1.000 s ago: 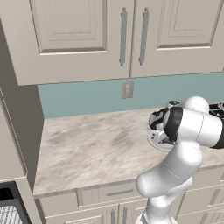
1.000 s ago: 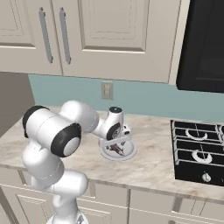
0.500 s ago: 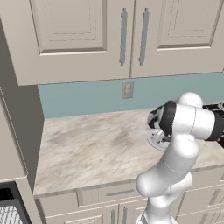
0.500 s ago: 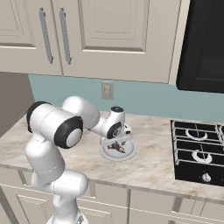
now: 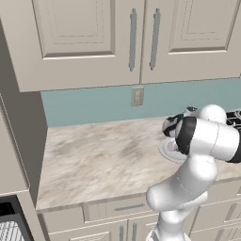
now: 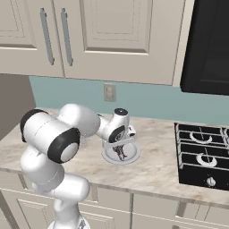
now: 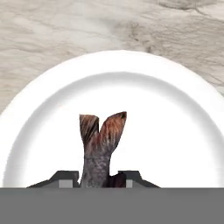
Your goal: Place the fish on the top rack of the oven, and slide the tray back inside. Close the oven door.
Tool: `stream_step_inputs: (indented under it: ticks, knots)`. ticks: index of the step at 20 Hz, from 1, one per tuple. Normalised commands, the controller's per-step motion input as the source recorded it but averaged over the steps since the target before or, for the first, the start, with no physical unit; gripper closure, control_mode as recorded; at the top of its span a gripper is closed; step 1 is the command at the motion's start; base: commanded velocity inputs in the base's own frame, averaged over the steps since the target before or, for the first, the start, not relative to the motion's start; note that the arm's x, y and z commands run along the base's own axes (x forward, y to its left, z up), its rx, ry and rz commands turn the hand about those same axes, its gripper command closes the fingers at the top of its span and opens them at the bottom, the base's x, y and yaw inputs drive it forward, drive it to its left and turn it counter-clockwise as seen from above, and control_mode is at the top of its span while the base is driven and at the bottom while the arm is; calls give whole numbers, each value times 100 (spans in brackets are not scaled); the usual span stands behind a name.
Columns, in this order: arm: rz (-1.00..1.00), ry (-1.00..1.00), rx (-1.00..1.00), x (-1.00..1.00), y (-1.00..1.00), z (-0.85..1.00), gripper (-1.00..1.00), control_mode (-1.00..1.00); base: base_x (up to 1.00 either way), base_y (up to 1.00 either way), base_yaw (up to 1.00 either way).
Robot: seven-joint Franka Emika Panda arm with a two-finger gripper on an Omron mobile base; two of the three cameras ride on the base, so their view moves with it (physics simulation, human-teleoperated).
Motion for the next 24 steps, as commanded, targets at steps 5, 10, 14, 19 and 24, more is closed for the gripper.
stream_step_inputs:
  ticks: [5, 10, 14, 19, 24]
  knots:
    - [0, -26, 0, -64, 4, 51, 100, -100, 0, 0, 0]
    - [0, -24, -3, -77, 24, 93, 100, -100, 0, 0, 0]
    - [0, -15, -8, -68, 39, 100, 100, -100, 0, 0, 0]
    - [0, 2, -10, -48, 56, 100, 100, -100, 0, 0, 0]
    - [0, 17, -7, -25, 73, 78, 100, -100, 0, 0, 0]
